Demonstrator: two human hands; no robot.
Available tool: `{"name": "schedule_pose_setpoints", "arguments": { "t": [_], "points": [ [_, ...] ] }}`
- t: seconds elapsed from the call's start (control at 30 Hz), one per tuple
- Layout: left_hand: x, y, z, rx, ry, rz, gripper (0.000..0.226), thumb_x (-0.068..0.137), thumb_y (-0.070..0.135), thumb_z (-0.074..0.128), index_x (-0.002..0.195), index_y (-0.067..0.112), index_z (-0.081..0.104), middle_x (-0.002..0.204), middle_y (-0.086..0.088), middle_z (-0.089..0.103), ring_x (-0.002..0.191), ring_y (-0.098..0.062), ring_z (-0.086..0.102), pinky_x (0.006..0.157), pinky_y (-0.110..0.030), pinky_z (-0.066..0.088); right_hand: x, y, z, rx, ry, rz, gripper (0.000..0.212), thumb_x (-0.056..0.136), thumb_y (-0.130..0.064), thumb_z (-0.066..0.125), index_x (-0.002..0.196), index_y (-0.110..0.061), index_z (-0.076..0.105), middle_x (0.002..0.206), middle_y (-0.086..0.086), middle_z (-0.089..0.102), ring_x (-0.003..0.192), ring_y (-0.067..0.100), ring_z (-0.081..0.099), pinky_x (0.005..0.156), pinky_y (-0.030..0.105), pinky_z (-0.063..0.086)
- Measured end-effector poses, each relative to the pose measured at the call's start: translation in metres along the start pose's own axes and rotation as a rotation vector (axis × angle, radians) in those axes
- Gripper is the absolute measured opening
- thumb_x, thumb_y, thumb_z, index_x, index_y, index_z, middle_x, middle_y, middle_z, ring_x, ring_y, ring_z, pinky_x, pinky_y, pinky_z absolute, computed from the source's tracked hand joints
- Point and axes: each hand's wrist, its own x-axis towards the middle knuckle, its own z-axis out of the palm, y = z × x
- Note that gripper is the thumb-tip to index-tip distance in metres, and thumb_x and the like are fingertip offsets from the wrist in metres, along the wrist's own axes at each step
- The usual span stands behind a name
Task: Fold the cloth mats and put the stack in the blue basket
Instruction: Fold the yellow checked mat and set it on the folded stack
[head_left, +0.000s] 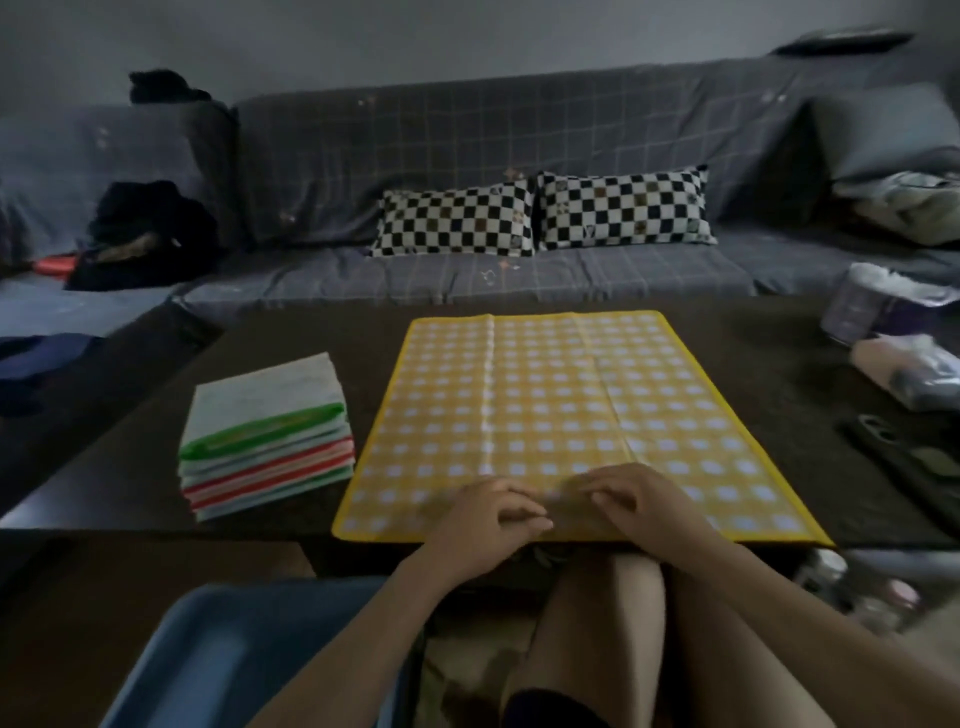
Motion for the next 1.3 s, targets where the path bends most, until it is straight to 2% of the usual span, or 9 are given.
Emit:
{"name": "schedule_pose_setpoints", "arguments": {
  "t": [0.13,0.3,0.7,0.83,0.9,1.0,1.13,1.23,1.3],
  "points": [
    [0.001,0.0,0.001,-0.007,-0.06,-0.045,0.029,0.081,0.044,0.071,0.108,0.034,0.07,0.12,0.024,0.049,0.119,0.002,0.04,0.101,-0.024,0.035,-0.014,0.007,-0.01,0.059,-0.086,-0.056,0.024,0.088,-0.032,0.062,0.112,-0.029,0.067,0.128,-0.023,0.045,0.114,-0.011,0.032,0.084,-0.009,0.017],
    [-0.001,0.001,0.003,0.006,0.008,-0.034,0.028,0.08,0.036,0.074,0.107,0.031,0.072,0.116,0.026,0.051,0.118,0.001,0.041,0.101,-0.023,0.034,-0.016,0.011,-0.01,0.075,-0.178,-0.043,0.034,0.078,-0.04,0.072,0.111,-0.039,0.065,0.127,-0.033,0.031,0.118,-0.013,0.022,0.097,0.007,0.014],
    [-0.001,0.006,-0.002,0.0,0.051,-0.015,0.014,0.087,0.031,0.066,0.088,0.023,0.077,0.115,0.017,0.065,0.109,0.003,0.046,0.092,-0.019,0.032,-0.012,0.008,-0.011,0.17,-0.103,0.012,0.012,0.082,-0.028,0.07,0.093,-0.027,0.075,0.13,-0.017,0.054,0.114,-0.009,0.034,0.096,0.012,0.021],
    [0.003,0.017,-0.01,0.058,0.019,-0.022,0.013,0.088,0.029,0.064,0.087,0.024,0.076,0.103,0.014,0.07,0.088,0.008,0.054,0.081,-0.009,0.037,-0.011,0.001,-0.016,0.186,-0.074,0.087,0.009,0.083,-0.027,0.068,0.089,-0.024,0.075,0.116,-0.015,0.064,0.106,-0.004,0.051,0.089,0.015,0.037],
    [0.006,0.025,-0.015,0.065,0.014,-0.045,0.013,0.088,0.032,0.064,0.084,0.026,0.075,0.091,0.017,0.07,0.083,0.002,0.061,0.075,-0.013,0.046,-0.012,-0.005,-0.025,0.179,-0.079,0.127,0.008,0.084,-0.031,0.067,0.086,-0.026,0.073,0.098,-0.016,0.069,0.093,0.0,0.061,0.078,0.016,0.046],
    [0.006,0.039,-0.025,0.09,0.006,-0.019,0.012,0.088,0.032,0.065,0.079,0.029,0.072,0.077,0.021,0.064,0.079,0.0,0.061,0.068,-0.012,0.044,-0.017,-0.015,-0.044,0.156,-0.074,0.133,0.007,0.084,-0.032,0.067,0.077,-0.032,0.069,0.078,-0.021,0.065,0.079,-0.001,0.06,0.065,0.011,0.042],
    [0.007,0.06,-0.045,0.079,-0.061,0.038,0.009,0.086,0.032,0.067,0.08,0.027,0.073,0.079,0.012,0.069,0.077,-0.004,0.062,0.066,-0.016,0.045,-0.025,-0.027,-0.073,0.102,-0.091,0.116,0.009,0.084,-0.031,0.067,0.076,-0.033,0.07,0.073,-0.022,0.064,0.072,-0.009,0.058,0.06,0.008,0.041],
    [0.01,0.073,-0.064,0.085,-0.136,0.075,0.007,0.086,0.03,0.067,0.082,0.026,0.073,0.074,0.016,0.066,0.073,0.003,0.059,0.062,-0.008,0.04,-0.024,-0.037,-0.095,0.073,-0.118,0.097,0.017,0.083,-0.03,0.068,0.068,-0.037,0.065,0.062,-0.023,0.06,0.062,-0.018,0.054,0.055,0.003,0.038],
    [0.018,0.08,-0.077,0.114,-0.126,0.102,0.008,0.086,0.028,0.068,0.079,0.027,0.071,0.071,0.016,0.065,0.071,0.004,0.058,0.062,-0.009,0.042,-0.015,-0.042,-0.107,0.044,-0.132,0.097,0.016,0.084,-0.032,0.067,0.068,-0.036,0.064,0.062,-0.02,0.062,0.059,-0.013,0.056,0.055,0.006,0.04]
  ]
}}
